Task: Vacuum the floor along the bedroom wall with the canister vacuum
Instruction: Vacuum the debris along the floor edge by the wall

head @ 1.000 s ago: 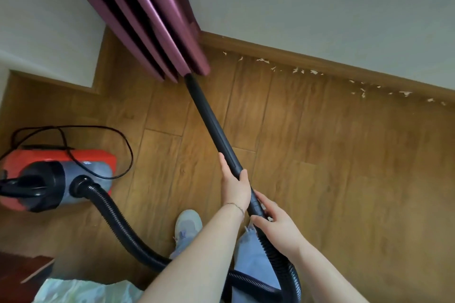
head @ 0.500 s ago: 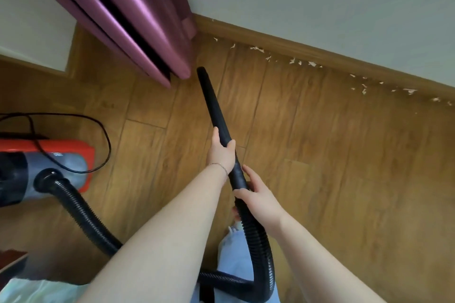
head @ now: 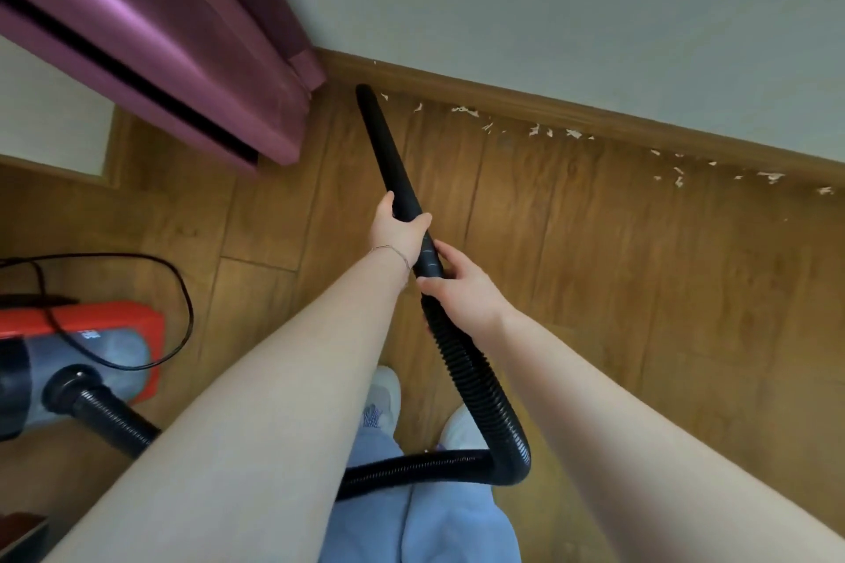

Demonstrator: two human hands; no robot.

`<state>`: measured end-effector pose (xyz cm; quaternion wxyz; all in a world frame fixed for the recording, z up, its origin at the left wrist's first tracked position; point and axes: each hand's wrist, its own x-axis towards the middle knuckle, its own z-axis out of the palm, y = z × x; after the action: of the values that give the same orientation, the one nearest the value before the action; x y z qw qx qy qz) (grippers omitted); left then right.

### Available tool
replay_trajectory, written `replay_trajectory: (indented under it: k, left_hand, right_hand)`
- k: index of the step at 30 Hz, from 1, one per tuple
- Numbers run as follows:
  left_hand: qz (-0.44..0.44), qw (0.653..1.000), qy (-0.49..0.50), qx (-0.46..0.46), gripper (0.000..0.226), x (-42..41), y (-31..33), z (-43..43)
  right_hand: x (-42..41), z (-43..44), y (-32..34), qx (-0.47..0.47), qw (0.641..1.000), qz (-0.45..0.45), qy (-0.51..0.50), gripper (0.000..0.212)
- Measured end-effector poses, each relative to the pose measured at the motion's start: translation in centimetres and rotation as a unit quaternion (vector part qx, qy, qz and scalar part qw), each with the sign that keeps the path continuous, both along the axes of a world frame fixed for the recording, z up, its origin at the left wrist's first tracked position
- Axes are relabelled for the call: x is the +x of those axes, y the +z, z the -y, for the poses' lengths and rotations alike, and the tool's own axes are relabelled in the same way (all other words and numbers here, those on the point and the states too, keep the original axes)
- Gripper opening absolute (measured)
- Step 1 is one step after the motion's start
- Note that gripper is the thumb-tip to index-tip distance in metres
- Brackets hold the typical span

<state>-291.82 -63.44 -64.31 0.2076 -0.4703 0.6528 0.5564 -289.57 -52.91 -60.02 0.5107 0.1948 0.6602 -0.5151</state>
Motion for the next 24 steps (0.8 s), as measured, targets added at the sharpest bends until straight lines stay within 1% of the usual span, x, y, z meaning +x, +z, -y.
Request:
replay_trajectory:
  k: [3,7,12,18,24]
  left_hand:
    - [0.002,1.0,-0.028,-0.014,0.064,-1.6,-0.5,1.0]
    - [0.012,0.997,-0.066,-0.023,0.065,-2.3,-1.4,1.6]
    - [0.004,0.998,-0.062,-0.008,0.066,-1.6,-1.7,1.1]
    - [-0.029,0.996,-0.053,-0.065,0.06,-0.7,1.2,0.9]
    - [-0.05,0.994,-0.059,-0.081,0.061,0.4,4.4,1.0]
  right_hand:
    - [-1.7,1.3,-0.9,-0.002,1.0,0.01,-0.018,0.064]
    - [-1.6,2.0,-2.0,0.006,1.0,0.013,-0.013,0.066]
    - [-1.1,1.5,-2.0,0.018,1.0,0.0,-0.012,0.065]
    - [-0.3,2.2,0.8,0.004,0.999,-0.046,-0.005,0.062]
    - [1.1,2.2,3.9,-0.005,0.998,-0.054,-0.019,0.063]
